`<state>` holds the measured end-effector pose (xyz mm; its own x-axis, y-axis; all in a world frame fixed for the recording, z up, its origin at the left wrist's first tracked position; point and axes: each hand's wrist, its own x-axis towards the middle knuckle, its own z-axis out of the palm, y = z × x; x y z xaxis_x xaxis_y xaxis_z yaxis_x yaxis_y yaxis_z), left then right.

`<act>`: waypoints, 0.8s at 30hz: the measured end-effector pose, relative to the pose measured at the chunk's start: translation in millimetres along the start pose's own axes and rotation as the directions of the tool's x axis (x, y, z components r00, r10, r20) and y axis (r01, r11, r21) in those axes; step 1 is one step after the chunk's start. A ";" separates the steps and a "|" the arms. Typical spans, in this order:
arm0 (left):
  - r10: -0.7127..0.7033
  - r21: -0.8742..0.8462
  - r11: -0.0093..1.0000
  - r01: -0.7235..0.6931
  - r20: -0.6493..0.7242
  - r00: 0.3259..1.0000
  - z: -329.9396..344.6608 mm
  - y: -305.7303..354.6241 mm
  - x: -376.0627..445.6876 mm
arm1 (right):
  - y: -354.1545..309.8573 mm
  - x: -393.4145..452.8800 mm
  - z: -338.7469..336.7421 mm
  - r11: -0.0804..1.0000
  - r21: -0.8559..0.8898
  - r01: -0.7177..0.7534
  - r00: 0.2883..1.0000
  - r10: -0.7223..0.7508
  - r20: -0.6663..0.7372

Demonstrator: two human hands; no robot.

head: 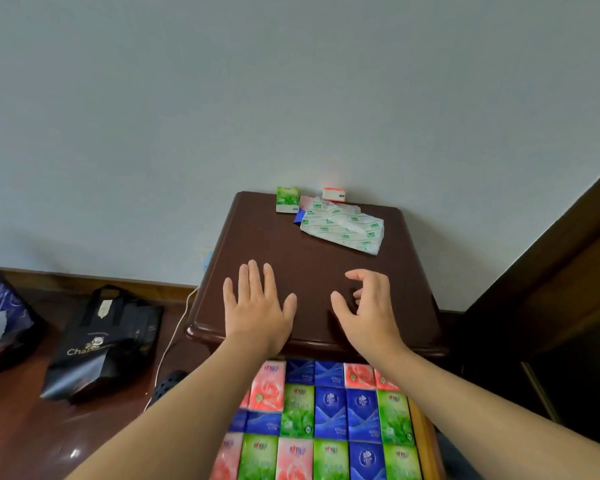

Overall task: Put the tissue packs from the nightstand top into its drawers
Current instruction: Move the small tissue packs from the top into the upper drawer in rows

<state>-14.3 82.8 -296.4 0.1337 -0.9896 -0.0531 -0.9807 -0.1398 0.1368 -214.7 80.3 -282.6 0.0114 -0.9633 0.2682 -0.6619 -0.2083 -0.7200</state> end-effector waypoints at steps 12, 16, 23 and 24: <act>0.054 -0.014 0.998 -0.056 -0.103 0.993 2.0 10.2 67.9 | -10.0 202.7 68.2 0.887 -0.458 -0.063 0.988 -0.009 -0.154; 0.067 -0.013 0.998 -0.069 -0.111 0.992 1.8 12.5 77.8 | -6.9 228.0 75.8 0.887 -0.462 -0.026 0.996 -0.015 -0.085; 0.061 -0.020 0.998 -0.064 -0.100 0.993 1.5 10.6 78.1 | -10.4 222.6 53.2 0.933 -0.353 0.066 0.986 -0.116 -0.122; 0.058 -0.023 0.998 -0.061 -0.096 0.994 1.4 10.5 78.2 | -10.6 217.3 46.8 0.940 -0.332 0.077 0.982 -0.130 -0.140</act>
<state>-14.4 4.0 -300.5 0.0892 -0.9948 0.0500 -0.9834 -0.0800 0.1629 -170.2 -134.7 -246.6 -0.0078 -0.8946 0.4468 -0.8704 -0.2139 -0.4434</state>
